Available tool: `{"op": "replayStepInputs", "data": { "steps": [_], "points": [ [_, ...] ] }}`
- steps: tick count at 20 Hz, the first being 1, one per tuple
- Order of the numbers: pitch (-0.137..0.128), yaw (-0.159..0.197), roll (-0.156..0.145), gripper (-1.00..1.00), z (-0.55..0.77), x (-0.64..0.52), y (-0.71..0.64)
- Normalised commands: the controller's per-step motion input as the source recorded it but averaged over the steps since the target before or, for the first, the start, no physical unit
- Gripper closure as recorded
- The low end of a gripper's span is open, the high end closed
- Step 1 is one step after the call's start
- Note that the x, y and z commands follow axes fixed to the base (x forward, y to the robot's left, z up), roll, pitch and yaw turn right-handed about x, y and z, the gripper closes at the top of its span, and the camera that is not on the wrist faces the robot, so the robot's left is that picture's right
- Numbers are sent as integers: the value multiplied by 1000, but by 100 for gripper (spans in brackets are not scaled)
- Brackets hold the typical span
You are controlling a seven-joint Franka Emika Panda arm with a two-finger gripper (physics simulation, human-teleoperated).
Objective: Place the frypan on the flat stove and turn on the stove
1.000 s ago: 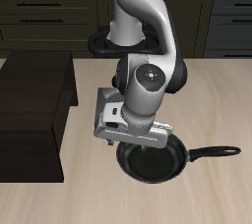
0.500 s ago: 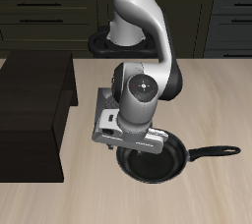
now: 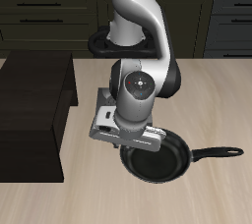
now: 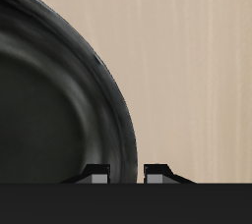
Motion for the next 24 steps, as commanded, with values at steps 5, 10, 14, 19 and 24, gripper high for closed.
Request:
{"op": "replayStepInputs", "data": {
  "steps": [5, 10, 14, 19, 24],
  "points": [
    [-22, -21, 19, 100, 152, -70, 44],
    [-19, 7, 11, 100, 123, -61, 37],
    [-29, -7, -2, 100, 213, -77, -44],
    [-35, 8, 2, 100, 270, -120, 28],
    [-15, -4, 7, 100, 207, -133, -28]
  ]
}}
